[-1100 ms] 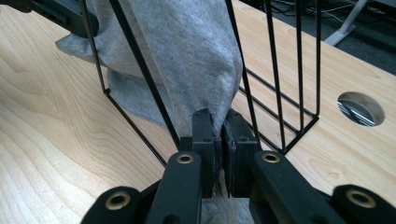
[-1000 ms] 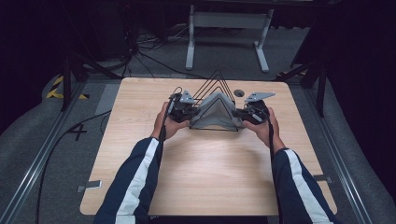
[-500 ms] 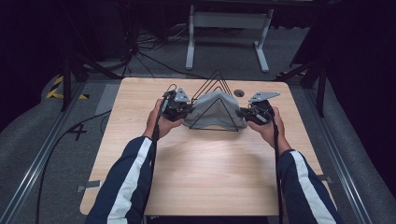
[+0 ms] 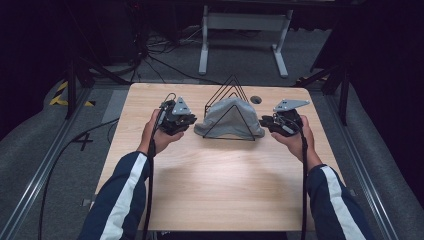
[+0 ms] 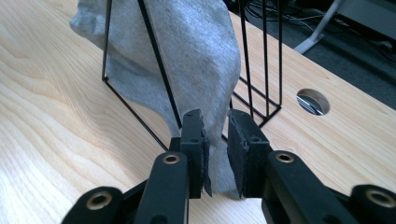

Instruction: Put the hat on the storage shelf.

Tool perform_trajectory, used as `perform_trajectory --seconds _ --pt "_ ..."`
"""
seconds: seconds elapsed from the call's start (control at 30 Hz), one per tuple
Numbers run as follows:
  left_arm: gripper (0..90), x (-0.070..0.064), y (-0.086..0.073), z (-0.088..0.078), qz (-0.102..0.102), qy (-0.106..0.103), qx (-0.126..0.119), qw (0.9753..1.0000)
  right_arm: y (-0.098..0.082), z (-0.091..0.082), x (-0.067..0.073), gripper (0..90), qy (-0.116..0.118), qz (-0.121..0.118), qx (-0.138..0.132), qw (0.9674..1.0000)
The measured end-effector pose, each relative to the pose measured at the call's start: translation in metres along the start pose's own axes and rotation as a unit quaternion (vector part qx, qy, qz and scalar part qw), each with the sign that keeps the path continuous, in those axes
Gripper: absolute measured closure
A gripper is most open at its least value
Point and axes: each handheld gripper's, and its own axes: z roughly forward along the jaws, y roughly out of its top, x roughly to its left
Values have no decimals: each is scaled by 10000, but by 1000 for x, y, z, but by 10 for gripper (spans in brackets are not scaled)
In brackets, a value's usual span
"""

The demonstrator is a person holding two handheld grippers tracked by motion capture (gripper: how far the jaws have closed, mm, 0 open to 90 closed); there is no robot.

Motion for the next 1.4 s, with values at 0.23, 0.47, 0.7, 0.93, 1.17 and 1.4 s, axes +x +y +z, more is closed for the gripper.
perform_trajectory --seconds 0.23,0.47,0.7,0.93,1.17,1.4 --pt "819 2 -14 -14 -42 44 33 10000 -7 -11 -2 749 -83 -39 82 9999" --pt "814 2 -28 -22 -75 31 125 9999 -19 -18 -2 725 -121 -85 192 9997" --pt "803 -1 -43 -28 -29 23 265 9996 -29 -25 -1 700 -125 -127 258 9995" --pt "788 -5 -60 -32 20 -37 408 9992 -44 -33 0 649 -216 -151 301 9992" --pt "762 -9 -80 -41 66 -34 607 9981 -61 -42 0 617 -238 -99 359 9990" --pt "716 -13 -96 -52 106 -35 761 9970 -83 -50 4 580 -233 -135 446 9986"
